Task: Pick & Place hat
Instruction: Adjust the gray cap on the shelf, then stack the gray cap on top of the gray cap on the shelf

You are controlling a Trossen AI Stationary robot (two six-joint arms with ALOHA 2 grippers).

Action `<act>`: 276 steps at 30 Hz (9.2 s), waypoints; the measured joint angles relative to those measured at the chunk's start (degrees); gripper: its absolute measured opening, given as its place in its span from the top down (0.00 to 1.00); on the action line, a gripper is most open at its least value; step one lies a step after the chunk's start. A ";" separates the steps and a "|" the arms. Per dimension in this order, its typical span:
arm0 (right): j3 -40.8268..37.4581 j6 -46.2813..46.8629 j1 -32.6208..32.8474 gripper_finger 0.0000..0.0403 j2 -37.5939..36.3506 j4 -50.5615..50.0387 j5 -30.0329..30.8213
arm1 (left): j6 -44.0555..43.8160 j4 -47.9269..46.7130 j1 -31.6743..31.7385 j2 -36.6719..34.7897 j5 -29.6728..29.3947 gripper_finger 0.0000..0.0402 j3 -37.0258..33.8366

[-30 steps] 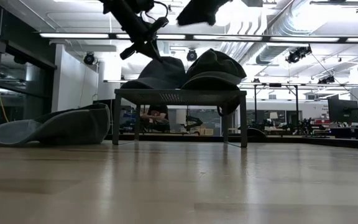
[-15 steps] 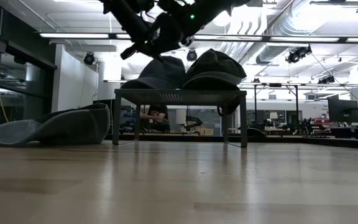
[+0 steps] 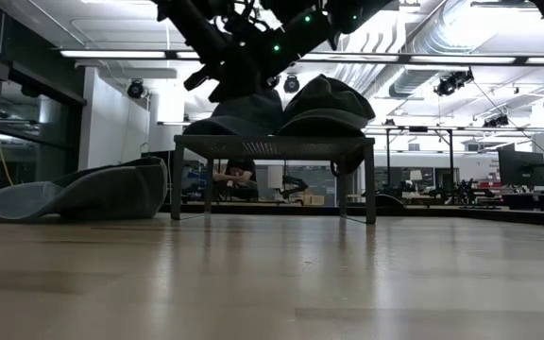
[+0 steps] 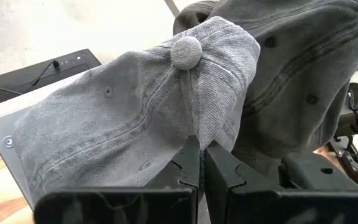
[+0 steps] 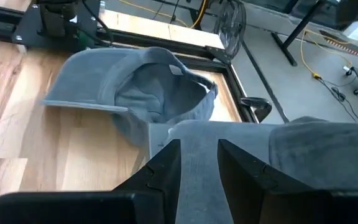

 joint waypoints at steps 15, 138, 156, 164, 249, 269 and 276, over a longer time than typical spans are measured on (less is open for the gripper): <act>0.07 6.93 -2.10 0.75 0.54 -6.70 -3.10 | -0.96 0.19 0.02 0.02 -0.24 0.99 0.00; 0.20 13.94 -2.16 0.75 -6.77 -3.18 -1.46 | 7.62 -2.07 0.44 -11.78 4.32 0.52 0.04; 0.22 19.33 -1.99 0.75 -17.26 -9.47 -0.99 | 17.68 -16.64 0.42 -13.79 1.72 0.52 0.02; 0.22 17.74 -3.13 0.75 -25.35 -18.10 1.71 | 12.95 -35.26 -2.49 -18.57 -10.14 0.52 0.02; 0.22 8.27 -12.15 0.75 -41.63 -32.29 -2.07 | -13.02 -24.37 -33.26 -7.97 -9.91 0.98 -37.53; 0.22 9.81 -12.15 0.75 -41.63 -48.71 -11.61 | -13.05 -37.52 -42.57 -9.18 1.49 0.99 -5.96; 0.22 10.31 -12.08 0.75 -41.63 -48.84 -19.17 | -13.18 -34.86 -45.65 -9.18 6.69 0.99 1.56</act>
